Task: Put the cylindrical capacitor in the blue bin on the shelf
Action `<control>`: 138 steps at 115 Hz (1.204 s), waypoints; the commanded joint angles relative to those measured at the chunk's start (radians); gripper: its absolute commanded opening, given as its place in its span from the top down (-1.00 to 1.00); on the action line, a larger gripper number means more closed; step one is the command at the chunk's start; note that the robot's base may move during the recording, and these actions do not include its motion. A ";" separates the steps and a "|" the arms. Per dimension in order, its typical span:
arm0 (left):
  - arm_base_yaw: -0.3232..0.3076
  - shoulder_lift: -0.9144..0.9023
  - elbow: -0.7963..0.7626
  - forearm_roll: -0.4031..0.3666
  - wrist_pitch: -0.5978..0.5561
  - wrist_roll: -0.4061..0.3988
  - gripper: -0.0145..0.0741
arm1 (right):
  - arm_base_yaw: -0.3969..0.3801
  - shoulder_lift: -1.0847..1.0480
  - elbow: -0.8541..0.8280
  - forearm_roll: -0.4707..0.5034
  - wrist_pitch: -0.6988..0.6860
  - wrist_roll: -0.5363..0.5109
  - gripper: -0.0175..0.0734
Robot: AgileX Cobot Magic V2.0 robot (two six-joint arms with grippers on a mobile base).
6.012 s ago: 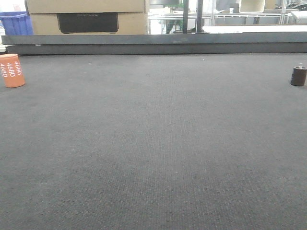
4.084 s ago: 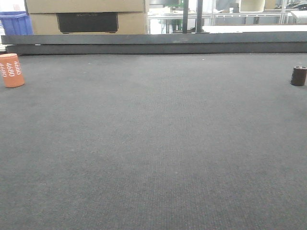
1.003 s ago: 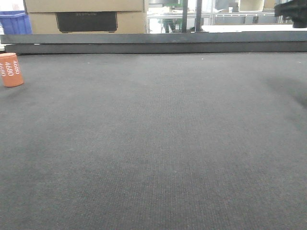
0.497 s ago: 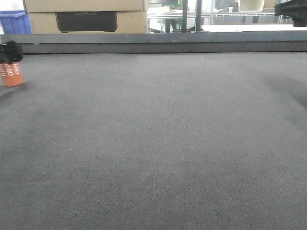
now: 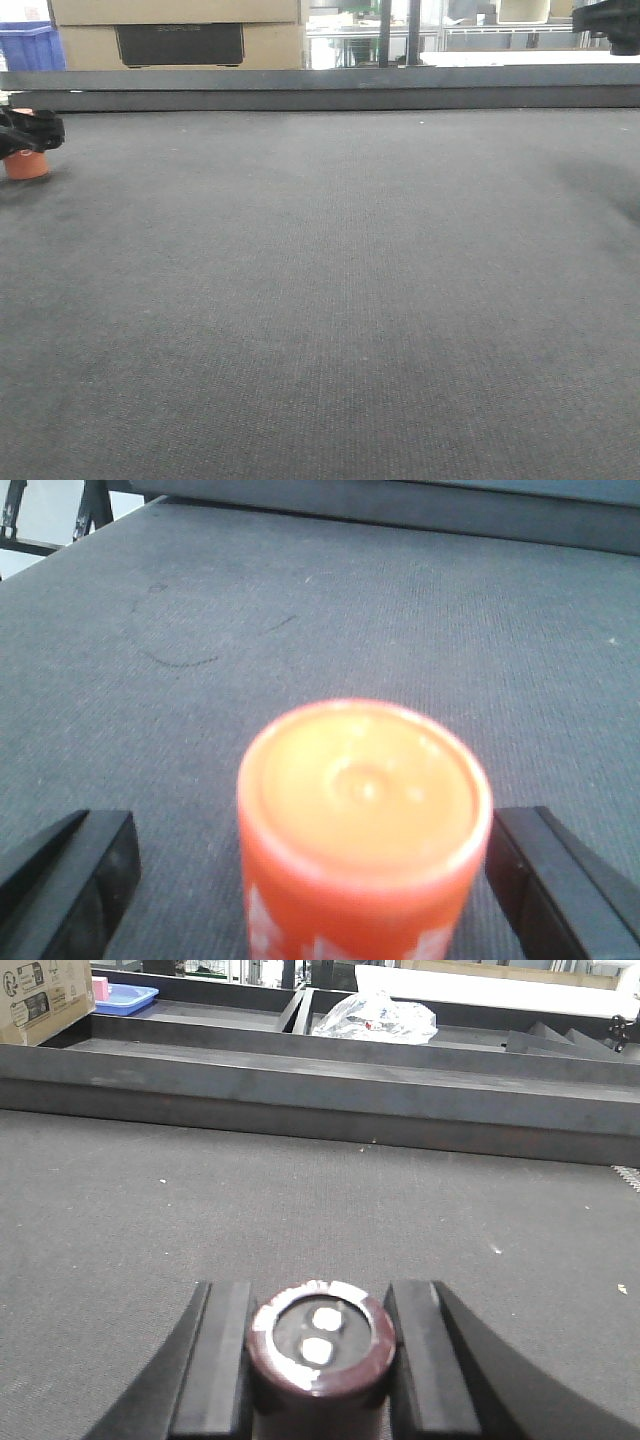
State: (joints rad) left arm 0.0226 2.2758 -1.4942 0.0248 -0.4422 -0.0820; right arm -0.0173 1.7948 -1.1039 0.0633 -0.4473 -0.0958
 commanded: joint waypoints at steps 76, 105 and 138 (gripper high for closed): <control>0.001 -0.030 -0.046 0.025 0.079 0.002 0.92 | 0.001 -0.034 -0.002 -0.005 0.032 -0.001 0.97; -0.009 -0.262 -0.046 0.092 0.368 0.002 0.92 | 0.001 -0.165 -0.002 -0.005 0.279 -0.001 0.97; -0.049 -0.563 -0.046 0.097 0.785 0.002 0.92 | 0.001 -0.421 -0.002 0.007 0.642 -0.001 0.97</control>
State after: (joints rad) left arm -0.0079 1.8040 -1.5309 0.1188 0.2162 -0.0803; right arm -0.0173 1.4664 -1.1039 0.0633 0.0950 -0.0952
